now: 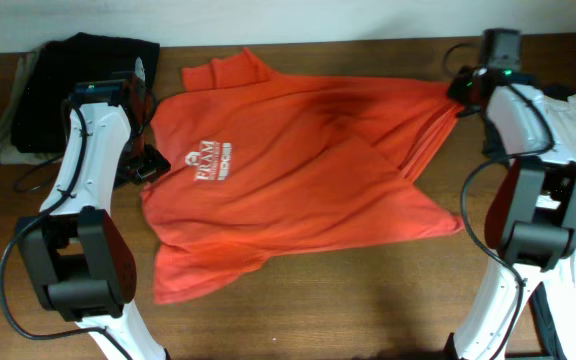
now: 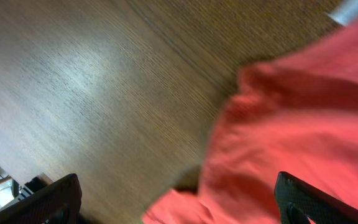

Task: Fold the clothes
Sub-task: 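Release the sleeve and lift the right gripper away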

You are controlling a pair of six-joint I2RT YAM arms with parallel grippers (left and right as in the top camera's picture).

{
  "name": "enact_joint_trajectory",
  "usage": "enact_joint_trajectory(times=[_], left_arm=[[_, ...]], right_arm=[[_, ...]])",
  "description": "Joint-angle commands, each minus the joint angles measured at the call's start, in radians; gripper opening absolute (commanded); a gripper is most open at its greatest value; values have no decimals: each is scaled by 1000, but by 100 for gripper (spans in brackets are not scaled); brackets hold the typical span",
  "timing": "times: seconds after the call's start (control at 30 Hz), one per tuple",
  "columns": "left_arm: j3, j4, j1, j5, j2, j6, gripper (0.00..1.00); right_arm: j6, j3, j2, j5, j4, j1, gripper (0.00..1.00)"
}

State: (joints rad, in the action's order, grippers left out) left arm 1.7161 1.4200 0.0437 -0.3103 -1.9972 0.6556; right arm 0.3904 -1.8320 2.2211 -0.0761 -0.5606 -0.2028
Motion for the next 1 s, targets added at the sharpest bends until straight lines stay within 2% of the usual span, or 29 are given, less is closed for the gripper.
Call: enact_joint_trajectory(times=[0.0,0.1,0.13,0.17,0.2,0.23,0.37,0.57,0.67,0.73,0.8,0.97], left_arm=[[-14,-4,5,3,27,2,99],[-14,-10,5,4,27,2,99],[-14,-11,5,4,27,2,99],[-14,-11,5,6,27,3,99],[-14,-13,5,12,27,2,99],[-14,-13,5,19,27,2,99],[-14,-14,5,30,27,2,99],[-14,-21,5,30,27,2,99],[-14,-26,5,34,27,2,99],[-14,-31,5,42,27,2,99],[-14,-32,5,46,27,2,99],[-14,-31,4,45,27,2,99]], right_arm=[[2,-69,9,-37,16,-34,4],[-20,-88,9,-41,46,-35,4],[-20,-92,9,-41,59,-34,9],[-20,-93,9,-41,69,-33,44],[-26,-93,9,-41,70,-33,68],[-45,-93,9,-40,69,-33,100],[-84,-187,8,-42,-84,-37,99],[-76,-575,6,-41,-584,-48,99],[-78,-659,6,24,-769,-44,99],[-91,-627,13,39,-869,-34,99],[-98,-539,14,39,-895,-26,99],[-99,-255,14,42,-742,-4,100]])
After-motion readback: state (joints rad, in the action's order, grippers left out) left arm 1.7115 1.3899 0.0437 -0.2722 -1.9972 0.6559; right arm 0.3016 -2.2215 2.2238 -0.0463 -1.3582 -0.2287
